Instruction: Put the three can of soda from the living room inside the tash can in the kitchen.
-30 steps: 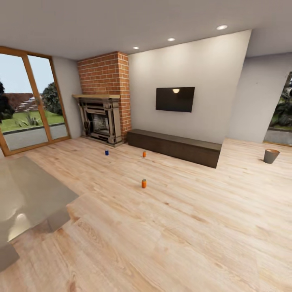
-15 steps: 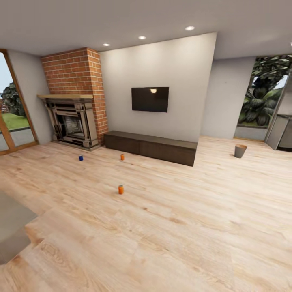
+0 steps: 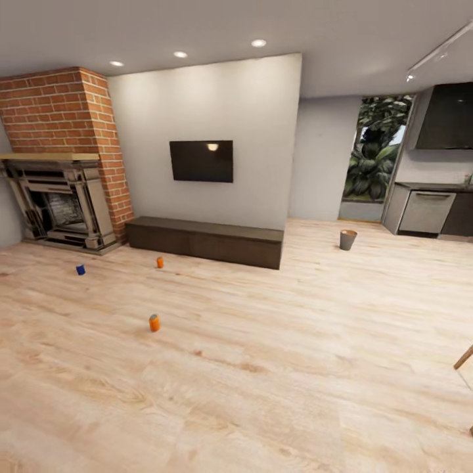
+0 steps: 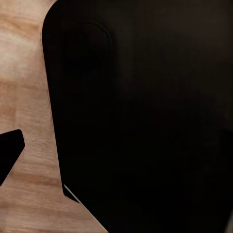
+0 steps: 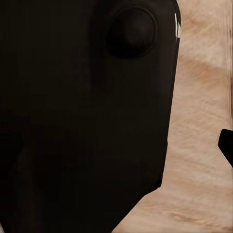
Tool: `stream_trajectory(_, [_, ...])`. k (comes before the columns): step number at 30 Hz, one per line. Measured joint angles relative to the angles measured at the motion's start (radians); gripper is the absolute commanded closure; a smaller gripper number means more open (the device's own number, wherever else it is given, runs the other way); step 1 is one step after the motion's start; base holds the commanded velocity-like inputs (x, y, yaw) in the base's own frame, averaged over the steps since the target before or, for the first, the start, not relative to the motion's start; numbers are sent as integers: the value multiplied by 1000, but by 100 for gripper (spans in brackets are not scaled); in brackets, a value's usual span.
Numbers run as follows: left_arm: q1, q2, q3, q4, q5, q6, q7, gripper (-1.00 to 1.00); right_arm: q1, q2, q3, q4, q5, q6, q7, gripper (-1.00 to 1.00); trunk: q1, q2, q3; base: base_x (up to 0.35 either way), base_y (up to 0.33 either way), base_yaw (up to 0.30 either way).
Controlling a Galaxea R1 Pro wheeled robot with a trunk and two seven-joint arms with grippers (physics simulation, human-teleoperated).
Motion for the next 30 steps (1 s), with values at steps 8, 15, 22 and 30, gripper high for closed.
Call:
stream_trajectory(8, [0, 0, 0, 0, 0, -4, 1, -100, 0, -1, -1, -2, -1, 0, -1, -100, 0, 0, 0, 316, -154, -299])
stream_trajectory(15, [0, -1, 0, 0, 0, -7, 2, -100, 0, 1, -1, -2, 0, 0, -1, -100, 0, 0, 0, 342, -25, -126])
stream_trajectory(22, [0, -3, 0, 0, 0, -7, 2, -100, 0, 1, -1, -2, 0, 0, -1, -100, 0, 0, 0, 347, -5, -24])
stream_trajectory(30, [-1, -3, 0, 0, 0, -8, 2, -100, 0, 1, -1, -3, 0, 0, -1, -100, 0, 0, 0, 347, -1, -15])
